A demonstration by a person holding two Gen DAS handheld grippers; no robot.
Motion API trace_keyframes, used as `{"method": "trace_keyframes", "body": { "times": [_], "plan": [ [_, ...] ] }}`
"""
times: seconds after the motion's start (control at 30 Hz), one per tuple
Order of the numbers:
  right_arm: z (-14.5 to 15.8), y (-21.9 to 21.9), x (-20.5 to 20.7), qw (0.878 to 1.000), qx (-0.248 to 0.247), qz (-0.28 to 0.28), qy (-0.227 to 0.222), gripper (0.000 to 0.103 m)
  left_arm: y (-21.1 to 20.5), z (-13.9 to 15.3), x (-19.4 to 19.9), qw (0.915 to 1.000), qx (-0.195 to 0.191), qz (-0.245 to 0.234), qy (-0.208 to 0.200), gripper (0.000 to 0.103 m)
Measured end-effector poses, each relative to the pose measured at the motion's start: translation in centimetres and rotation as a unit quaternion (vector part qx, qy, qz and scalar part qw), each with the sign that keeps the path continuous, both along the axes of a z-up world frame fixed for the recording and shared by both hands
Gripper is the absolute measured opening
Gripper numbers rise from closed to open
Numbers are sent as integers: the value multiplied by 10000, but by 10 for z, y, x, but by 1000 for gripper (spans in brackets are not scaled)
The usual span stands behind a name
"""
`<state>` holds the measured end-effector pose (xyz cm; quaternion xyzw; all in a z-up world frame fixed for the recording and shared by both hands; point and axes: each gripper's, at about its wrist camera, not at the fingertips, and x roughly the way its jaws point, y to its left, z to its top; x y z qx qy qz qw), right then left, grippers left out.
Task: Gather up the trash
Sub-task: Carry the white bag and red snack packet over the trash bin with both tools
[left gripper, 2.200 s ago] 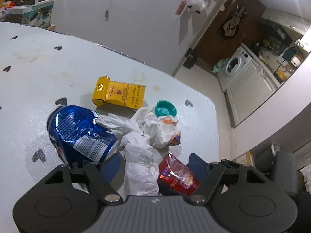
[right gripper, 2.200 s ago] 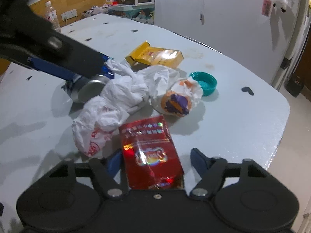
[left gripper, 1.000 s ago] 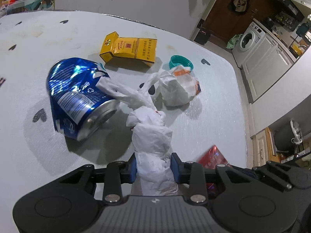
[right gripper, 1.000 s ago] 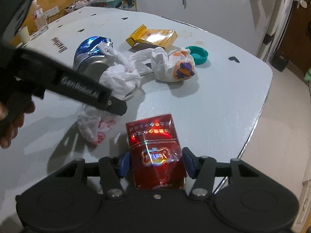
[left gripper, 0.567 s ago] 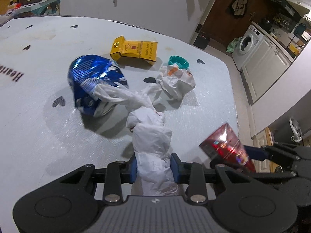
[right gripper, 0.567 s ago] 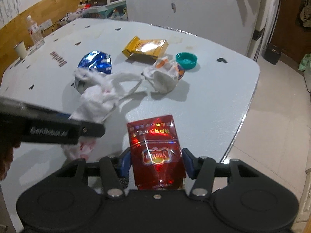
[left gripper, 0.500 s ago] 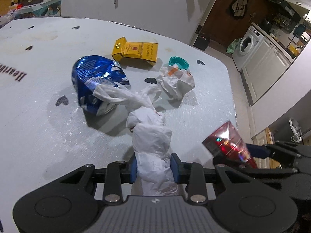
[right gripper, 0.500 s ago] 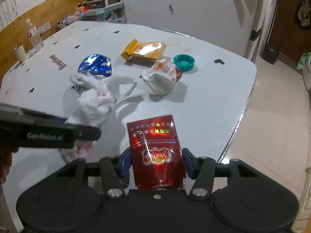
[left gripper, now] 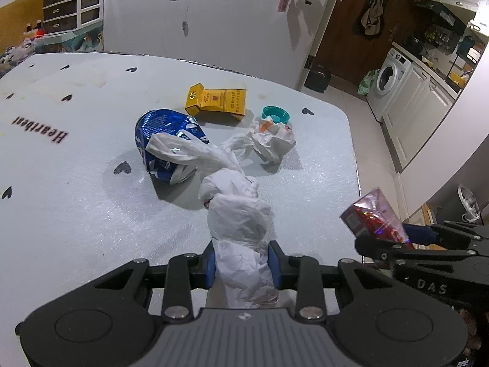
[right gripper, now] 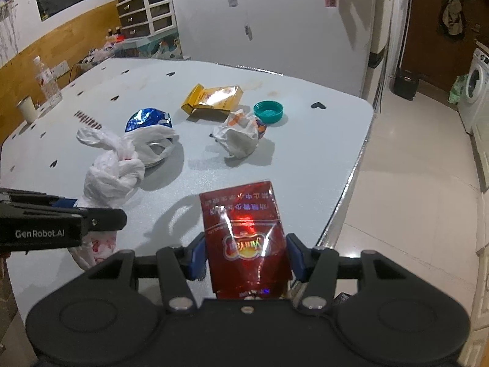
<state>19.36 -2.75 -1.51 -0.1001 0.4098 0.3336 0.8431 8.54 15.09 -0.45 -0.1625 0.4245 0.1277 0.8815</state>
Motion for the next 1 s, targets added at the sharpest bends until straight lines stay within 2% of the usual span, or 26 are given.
{"method": "trace_keyframes", "body": {
  "times": [0.47, 1.0],
  "plan": [
    [23, -48, -18, 9985, 219, -448, -216, 55, -30, 12, -15, 9995, 308, -59, -73, 35],
    [31, -133, -12, 9963, 281, -735, -332, 55, -109, 19, 3, 9991, 343, -219, -80, 35]
  ]
}}
